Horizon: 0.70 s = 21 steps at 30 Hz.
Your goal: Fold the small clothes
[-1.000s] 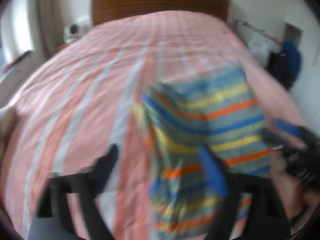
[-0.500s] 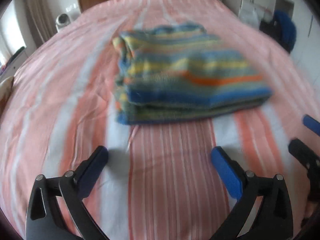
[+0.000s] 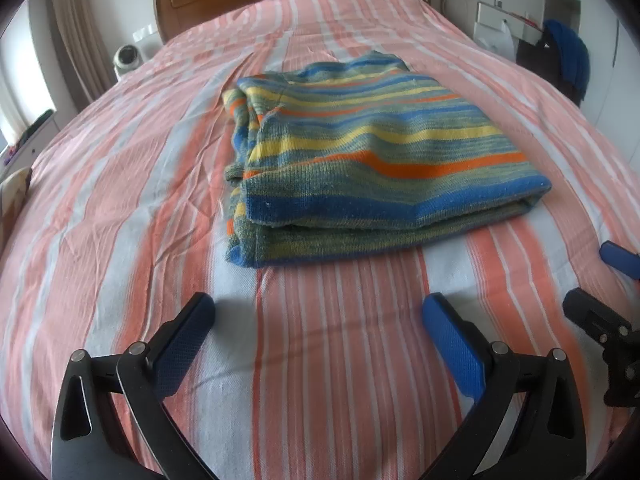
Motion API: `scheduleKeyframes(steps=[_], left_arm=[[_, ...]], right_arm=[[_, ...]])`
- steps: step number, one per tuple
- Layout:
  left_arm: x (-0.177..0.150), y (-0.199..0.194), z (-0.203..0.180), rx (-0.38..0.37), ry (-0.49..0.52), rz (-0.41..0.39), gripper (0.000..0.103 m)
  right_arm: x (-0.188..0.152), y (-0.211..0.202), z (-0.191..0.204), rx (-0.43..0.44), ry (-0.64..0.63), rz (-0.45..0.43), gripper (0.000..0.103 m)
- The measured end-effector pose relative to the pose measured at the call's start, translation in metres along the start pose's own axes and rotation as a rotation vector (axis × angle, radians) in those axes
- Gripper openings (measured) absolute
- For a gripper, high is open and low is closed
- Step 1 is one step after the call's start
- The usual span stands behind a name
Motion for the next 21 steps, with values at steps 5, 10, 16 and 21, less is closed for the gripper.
scheduleKeyframes(steps=[5, 10, 16, 21], left_arm=[[0.0008, -0.0001, 0.0003, 0.000, 0.000, 0.001, 0.103], [0.0008, 0.0004, 0.0006, 0.000, 0.000, 0.001, 0.103], [-0.0006, 0.0004, 0.0010, -0.002, -0.002, 0.003, 0.103], [-0.0003, 0.0000, 0.0009, -0.001, -0.001, 0.002, 0.103]], right_arm=[[-0.0012, 0.0022, 0.0019, -0.012, -0.014, 0.004, 0.102], [-0.0013, 0.0023, 0.0029, -0.009, -0.011, 0.005, 0.102], [-0.0012, 0.0026, 0.0026, -0.009, -0.011, 0.001, 0.102], [-0.0014, 0.0032, 0.0034, -0.006, -0.007, 0.002, 0.103]])
Point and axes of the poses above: each gripper's, at about its wrist camera, not at the fingertips, and y roughly the way its jaws point, z to its left, x to its top, the point moved 6 cm from there along y, roughly the way its jaws point, and after that the axes turned 13 degrees about -z, right-handed, at the moved point
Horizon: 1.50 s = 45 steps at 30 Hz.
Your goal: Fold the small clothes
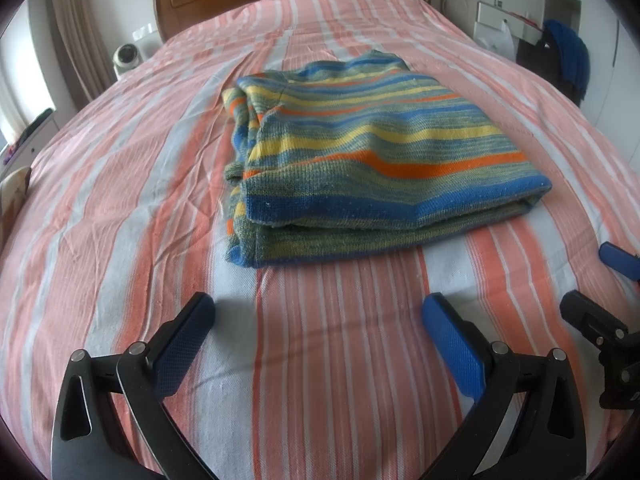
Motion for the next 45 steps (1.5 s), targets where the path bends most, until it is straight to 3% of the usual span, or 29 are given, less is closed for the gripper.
scheduleKeyframes(steps=[25, 34, 36, 38, 42, 45], left_arm=[[-0.001, 0.001, 0.000, 0.000, -0.002, 0.003, 0.103], [0.001, 0.001, 0.004, 0.016, -0.055, 0.089, 0.103], [0.004, -0.013, 0.007, 0.063, -0.052, 0.114, 0.103], [0.012, -0.035, 0.010, 0.103, -0.048, 0.084, 0.103], [0.040, -0.105, 0.021, 0.068, -0.126, -0.048, 0.103], [0.049, -0.148, 0.025, 0.072, -0.121, -0.108, 0.103]], right_arm=[[-0.002, -0.001, -0.001, 0.025, 0.029, -0.007, 0.103], [-0.002, 0.001, 0.000, 0.013, 0.015, 0.019, 0.103], [-0.002, 0.002, 0.000, 0.007, 0.009, 0.030, 0.103], [-0.001, 0.003, 0.000, 0.002, 0.002, 0.039, 0.103], [-0.001, 0.003, 0.004, -0.025, -0.030, 0.048, 0.103], [0.001, 0.003, 0.006, -0.044, -0.056, 0.060, 0.103]])
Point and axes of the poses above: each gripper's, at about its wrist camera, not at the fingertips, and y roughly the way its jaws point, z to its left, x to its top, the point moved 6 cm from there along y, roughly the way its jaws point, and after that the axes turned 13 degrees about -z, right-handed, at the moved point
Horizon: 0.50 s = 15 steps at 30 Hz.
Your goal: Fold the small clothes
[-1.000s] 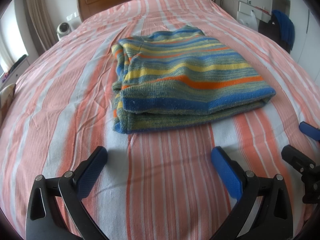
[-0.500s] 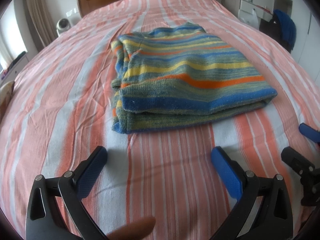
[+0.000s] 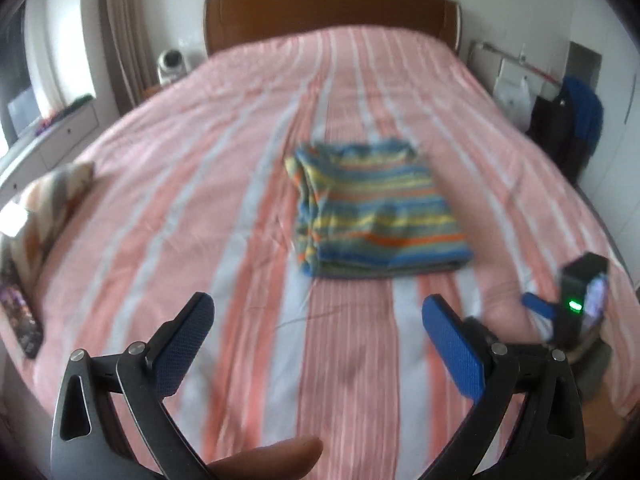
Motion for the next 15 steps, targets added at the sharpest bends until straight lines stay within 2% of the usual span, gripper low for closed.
scheduleKeyframes(steps=[3, 5, 9, 12, 15], left_arm=[[-0.001, -0.029, 0.005, 0.036, 0.042, -0.028, 0.103], [-0.008, -0.042, 0.011, 0.046, 0.022, -0.020, 0.103], [-0.023, -0.053, 0.015, 0.051, -0.057, 0.033, 0.103], [-0.028, -0.060, 0.008, 0.048, -0.046, 0.051, 0.103], [-0.028, -0.069, 0.003, 0.060, -0.022, 0.053, 0.103]], right_arm=[[0.010, -0.015, 0.001, -0.007, -0.002, 0.026, 0.103], [0.021, -0.038, 0.003, 0.006, 0.008, -0.012, 0.103], [0.049, -0.103, 0.014, 0.021, -0.058, -0.087, 0.103], [0.055, -0.134, 0.018, 0.013, -0.068, -0.068, 0.103], [0.050, -0.158, 0.025, 0.045, -0.042, -0.047, 0.103]])
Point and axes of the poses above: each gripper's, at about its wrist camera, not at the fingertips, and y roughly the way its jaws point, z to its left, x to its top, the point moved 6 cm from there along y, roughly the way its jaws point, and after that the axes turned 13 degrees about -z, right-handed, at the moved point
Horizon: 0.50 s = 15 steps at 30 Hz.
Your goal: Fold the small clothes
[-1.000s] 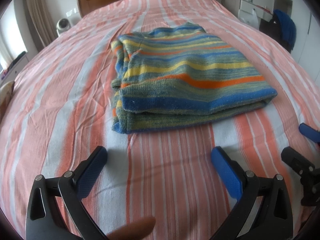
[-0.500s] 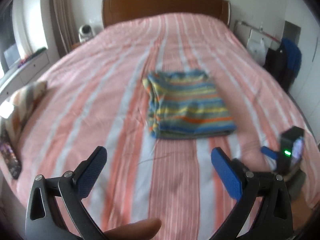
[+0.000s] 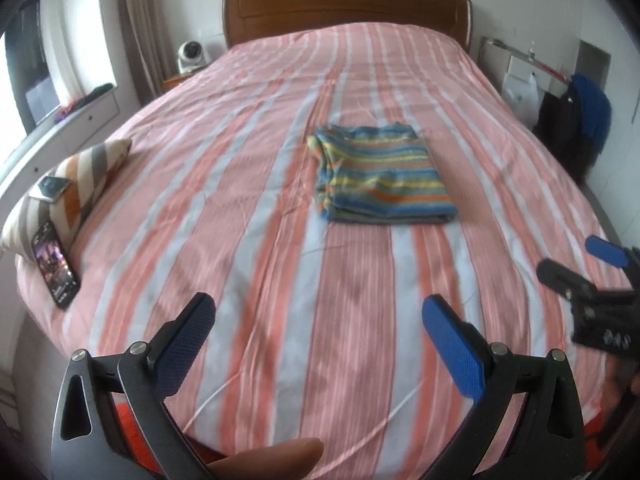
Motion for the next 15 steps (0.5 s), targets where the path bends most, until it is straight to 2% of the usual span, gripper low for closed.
scheduleKeyframes(steps=[4, 6, 9, 12, 15], left_arm=[[0.003, -0.004, 0.005, 0.062, -0.008, -0.018, 0.103], [0.004, -0.001, 0.008, 0.086, -0.012, -0.003, 0.103], [0.007, -0.006, 0.006, 0.078, -0.028, -0.006, 0.103], [0.010, -0.012, 0.000, 0.050, -0.024, -0.008, 0.103], [0.011, -0.015, -0.007, 0.025, -0.012, -0.014, 0.103]], right_arm=[[-0.005, -0.012, 0.010, 0.011, 0.007, 0.014, 0.103], [0.002, -0.013, 0.014, 0.022, 0.007, -0.001, 0.103], [0.018, -0.016, 0.015, -0.007, 0.001, -0.038, 0.103], [0.031, -0.025, 0.013, 0.003, 0.024, -0.086, 0.103], [0.030, -0.028, 0.009, -0.010, 0.026, -0.090, 0.103]])
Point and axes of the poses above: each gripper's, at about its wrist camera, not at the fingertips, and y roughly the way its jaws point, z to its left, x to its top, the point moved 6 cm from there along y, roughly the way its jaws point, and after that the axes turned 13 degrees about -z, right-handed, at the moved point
